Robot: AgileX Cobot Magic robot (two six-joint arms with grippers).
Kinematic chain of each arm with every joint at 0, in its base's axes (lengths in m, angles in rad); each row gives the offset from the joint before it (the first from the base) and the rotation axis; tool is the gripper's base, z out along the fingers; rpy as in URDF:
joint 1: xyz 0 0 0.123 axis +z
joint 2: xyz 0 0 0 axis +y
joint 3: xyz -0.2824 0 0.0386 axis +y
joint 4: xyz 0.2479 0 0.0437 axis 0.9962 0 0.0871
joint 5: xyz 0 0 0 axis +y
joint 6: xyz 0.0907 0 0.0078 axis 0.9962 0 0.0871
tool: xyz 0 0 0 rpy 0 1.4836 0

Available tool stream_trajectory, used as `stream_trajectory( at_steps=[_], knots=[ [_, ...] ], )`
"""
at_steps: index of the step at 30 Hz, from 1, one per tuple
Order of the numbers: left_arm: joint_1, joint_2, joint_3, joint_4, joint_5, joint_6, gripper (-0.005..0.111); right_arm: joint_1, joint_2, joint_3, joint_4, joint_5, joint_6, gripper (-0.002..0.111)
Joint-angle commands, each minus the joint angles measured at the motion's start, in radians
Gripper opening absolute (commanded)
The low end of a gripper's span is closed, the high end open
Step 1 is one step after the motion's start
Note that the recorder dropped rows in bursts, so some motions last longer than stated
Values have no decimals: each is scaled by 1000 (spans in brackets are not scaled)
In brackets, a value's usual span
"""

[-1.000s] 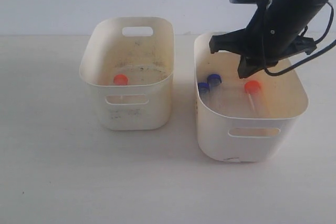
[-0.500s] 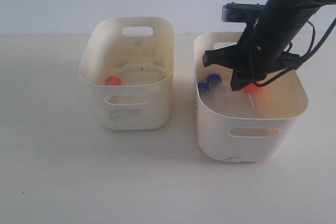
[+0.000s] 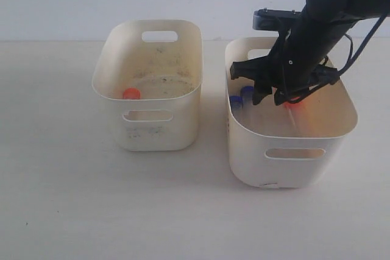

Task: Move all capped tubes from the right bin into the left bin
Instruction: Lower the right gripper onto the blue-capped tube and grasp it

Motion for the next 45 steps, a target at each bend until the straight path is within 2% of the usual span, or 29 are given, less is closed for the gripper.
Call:
stream_trajectory(
  at_steps=[1,5,6,14,21,36,42,45],
  knots=[
    [-7,4,-2,-3,-10,-4,4,-8,8,-4,-9,-11,-2,50],
    [-7,4,-2,-3,-10,-4,4,-8,28,-4,-22,0,-2,74],
    [-7,4,-2,-3,-10,-4,4,-8,33,-4,-25,2,1,75],
    [-7,4,-2,-3,-10,-4,4,-8,35,-4,-88,-4,52,74],
    [-7,4,-2,-3,-10,-4,4,-8,36,-4,-54,-156,98,74],
    [-7,4,-2,-3,-10,-4,4,-8,78,-4,-54,-164,99,74],
    [-7,4,-2,-3,-10,-4,4,-29,80,-4,-56,-176,101,53],
    [-7,4,-2,-3,-10,-4,4,-31,80,-4,-78,-193,101,58]
  ],
)
